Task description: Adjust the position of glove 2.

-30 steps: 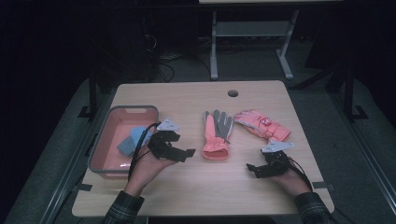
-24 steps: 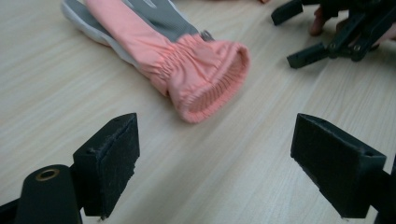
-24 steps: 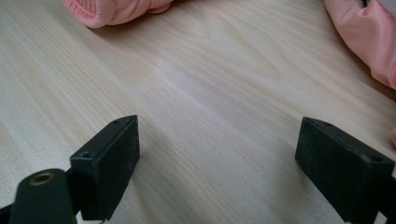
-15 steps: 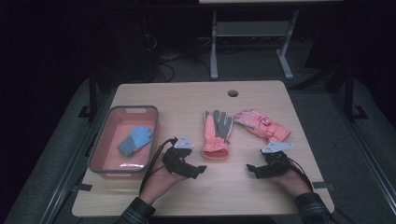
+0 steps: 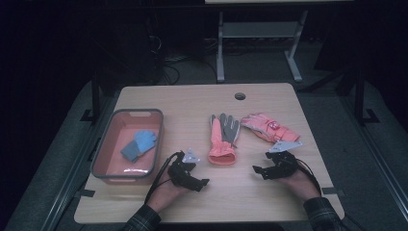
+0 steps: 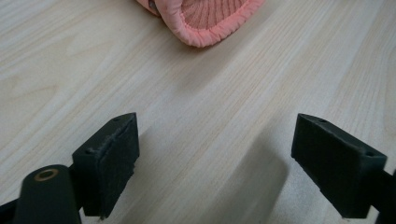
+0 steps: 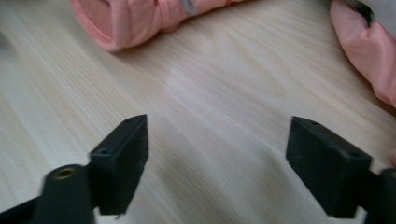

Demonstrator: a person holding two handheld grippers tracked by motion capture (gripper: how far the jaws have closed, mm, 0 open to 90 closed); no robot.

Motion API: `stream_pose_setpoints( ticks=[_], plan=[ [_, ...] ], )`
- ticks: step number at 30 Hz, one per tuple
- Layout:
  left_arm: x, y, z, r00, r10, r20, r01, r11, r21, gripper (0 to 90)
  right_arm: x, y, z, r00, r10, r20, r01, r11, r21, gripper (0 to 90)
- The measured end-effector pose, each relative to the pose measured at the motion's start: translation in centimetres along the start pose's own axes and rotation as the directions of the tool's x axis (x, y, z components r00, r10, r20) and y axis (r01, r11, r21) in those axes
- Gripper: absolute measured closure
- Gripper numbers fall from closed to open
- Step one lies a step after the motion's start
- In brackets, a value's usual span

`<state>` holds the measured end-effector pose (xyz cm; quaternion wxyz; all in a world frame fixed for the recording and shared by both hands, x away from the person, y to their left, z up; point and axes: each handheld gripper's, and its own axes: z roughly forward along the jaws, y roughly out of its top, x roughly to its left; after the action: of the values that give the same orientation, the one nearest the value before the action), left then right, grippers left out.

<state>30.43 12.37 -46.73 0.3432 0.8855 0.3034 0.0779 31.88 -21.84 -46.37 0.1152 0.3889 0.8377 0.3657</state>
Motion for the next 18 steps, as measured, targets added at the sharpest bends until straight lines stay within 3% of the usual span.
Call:
stream_pose_setpoints(
  ticks=[3,6,11,18],
  plan=[
    [0.0,-0.4,0.0,0.9996,0.027,-0.01,-0.027,0.9995,-0.019,14.5,0.2,1.0,-0.3,0.9998,-0.015,-0.015,0.015,1.0,-0.015,42.5],
    [-0.3,-1.0,0.0,0.9967,0.077,-0.025,-0.078,0.9957,-0.049,14.2,0.2,2.0,-0.4,0.9989,0.008,-0.046,-0.009,1.0,-0.021,60.1],
    [-0.3,-1.5,0.0,0.996,0.086,-0.025,-0.088,0.9927,-0.083,12.8,0.4,3.8,0.0,0.9958,-0.002,-0.092,-0.001,1.0,-0.031,87.1],
    [-0.4,-1.6,0.0,0.9966,0.079,-0.022,-0.081,0.9932,-0.083,12.9,1.0,6.4,1.0,0.9875,-0.021,-0.156,0.011,0.998,-0.064,90.0]
  ],
)
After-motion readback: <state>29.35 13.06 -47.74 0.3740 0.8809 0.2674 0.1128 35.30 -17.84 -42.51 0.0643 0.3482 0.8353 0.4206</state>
